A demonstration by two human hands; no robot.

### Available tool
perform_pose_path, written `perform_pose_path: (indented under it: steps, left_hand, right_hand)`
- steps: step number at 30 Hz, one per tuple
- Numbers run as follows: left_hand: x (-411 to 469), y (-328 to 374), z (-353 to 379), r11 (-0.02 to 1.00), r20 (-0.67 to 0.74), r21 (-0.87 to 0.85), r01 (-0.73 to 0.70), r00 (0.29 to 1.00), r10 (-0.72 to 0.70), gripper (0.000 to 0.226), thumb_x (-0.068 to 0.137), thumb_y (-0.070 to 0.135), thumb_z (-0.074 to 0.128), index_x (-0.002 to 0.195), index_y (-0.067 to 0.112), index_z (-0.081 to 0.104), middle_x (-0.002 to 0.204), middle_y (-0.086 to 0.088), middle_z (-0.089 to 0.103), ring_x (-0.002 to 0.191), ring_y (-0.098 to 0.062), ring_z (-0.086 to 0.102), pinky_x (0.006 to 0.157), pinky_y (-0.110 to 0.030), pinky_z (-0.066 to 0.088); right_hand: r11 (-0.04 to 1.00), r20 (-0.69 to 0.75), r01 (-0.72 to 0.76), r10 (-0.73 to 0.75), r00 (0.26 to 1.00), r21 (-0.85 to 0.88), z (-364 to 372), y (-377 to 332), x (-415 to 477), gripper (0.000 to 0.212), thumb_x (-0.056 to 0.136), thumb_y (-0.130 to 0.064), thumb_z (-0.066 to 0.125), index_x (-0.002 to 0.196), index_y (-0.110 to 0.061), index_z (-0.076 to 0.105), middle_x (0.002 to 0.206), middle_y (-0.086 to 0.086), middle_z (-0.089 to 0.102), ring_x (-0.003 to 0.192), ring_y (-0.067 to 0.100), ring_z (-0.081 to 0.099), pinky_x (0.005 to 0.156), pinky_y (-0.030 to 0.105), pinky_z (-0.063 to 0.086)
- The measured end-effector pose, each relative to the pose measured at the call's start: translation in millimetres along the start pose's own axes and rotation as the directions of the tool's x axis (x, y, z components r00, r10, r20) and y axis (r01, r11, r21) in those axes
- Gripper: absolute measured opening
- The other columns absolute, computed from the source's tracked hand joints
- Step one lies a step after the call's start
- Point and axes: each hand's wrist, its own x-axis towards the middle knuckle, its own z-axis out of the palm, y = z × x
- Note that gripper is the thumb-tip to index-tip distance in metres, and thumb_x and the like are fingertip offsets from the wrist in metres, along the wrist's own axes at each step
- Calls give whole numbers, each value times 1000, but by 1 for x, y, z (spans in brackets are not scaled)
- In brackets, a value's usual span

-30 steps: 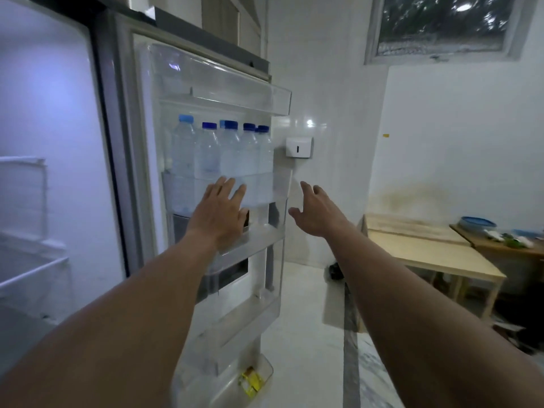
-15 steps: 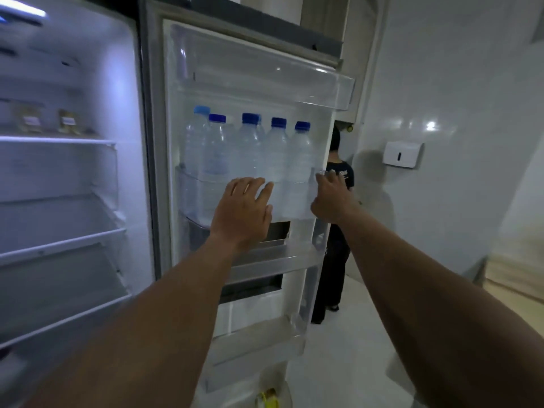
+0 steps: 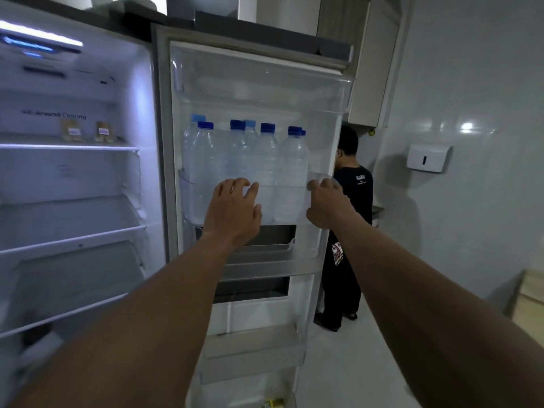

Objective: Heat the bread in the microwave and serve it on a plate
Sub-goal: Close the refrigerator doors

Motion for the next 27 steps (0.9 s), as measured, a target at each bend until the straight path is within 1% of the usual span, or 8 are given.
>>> perform_pose_path:
  steps: [4,9,11,14,16,19,24,27]
  left_hand:
    - [-17,-5,-19,1000,48,-16,24,999,-23,54,100,40,49,148,14,45,150,-11,46,138,-33,41,117,-45,28]
    - [-41,-15,-50,997,146,-43,59,988,-52,59,103,43,42,155,16,32,160,-11,31,146,-32,30,120,-45,24]
    - [-53,-17,-64,997,171,-49,62,984,-52,59,104,44,41,155,17,30,161,-11,29,148,-32,28,120,-44,23]
    - [-69,-10,-85,995,198,-96,33,980,-13,57,105,41,40,156,18,28,162,-11,26,148,-31,26,121,-44,21]
    - [-80,-1,-96,991,209,-134,0,977,28,57,105,39,39,156,17,27,163,-13,23,149,-32,24,121,-44,20]
    - [-97,13,-113,984,221,-179,-20,973,60,57,106,39,36,157,18,23,163,-15,21,149,-32,22,121,-45,19]
    - [-118,29,-140,977,157,-206,-56,984,89,55,106,42,32,157,23,24,162,-12,26,149,-29,24,121,-43,19]
    - [-135,28,-153,983,144,-179,-29,988,55,55,106,42,32,157,21,27,160,-13,30,148,-29,25,122,-41,17]
  right_hand:
    - [998,7,12,-12,1000,-59,-10,-12,-27,63,89,-20,59,146,-17,33,145,14,34,136,43,27,105,59,33]
    - [994,29,38,-35,999,-100,-27,-36,-72,68,91,-22,58,151,-20,28,148,13,32,140,43,21,107,59,30]
    - [994,28,64,-62,998,-85,-36,-44,-90,67,90,-18,57,151,-18,29,147,13,35,139,42,24,106,58,32]
    - [996,13,92,-92,996,-11,-48,-52,-117,68,90,-12,53,153,-14,27,149,14,36,141,41,24,109,58,33]
    - [993,-73,114,-112,991,26,-54,-54,-133,63,93,-15,49,152,-13,27,148,16,37,139,40,28,108,56,35]
    - [989,-243,147,-135,961,31,-66,-50,-153,56,98,-22,46,150,-12,29,145,18,40,135,37,35,105,53,38]
    - [989,-445,151,-135,885,-1,-92,-45,-167,63,98,-27,47,153,-13,21,153,22,27,141,40,24,112,57,30]
    - [986,-474,165,-128,871,37,-104,-49,-172,70,99,-27,46,156,-13,10,159,23,14,147,40,12,117,57,19]
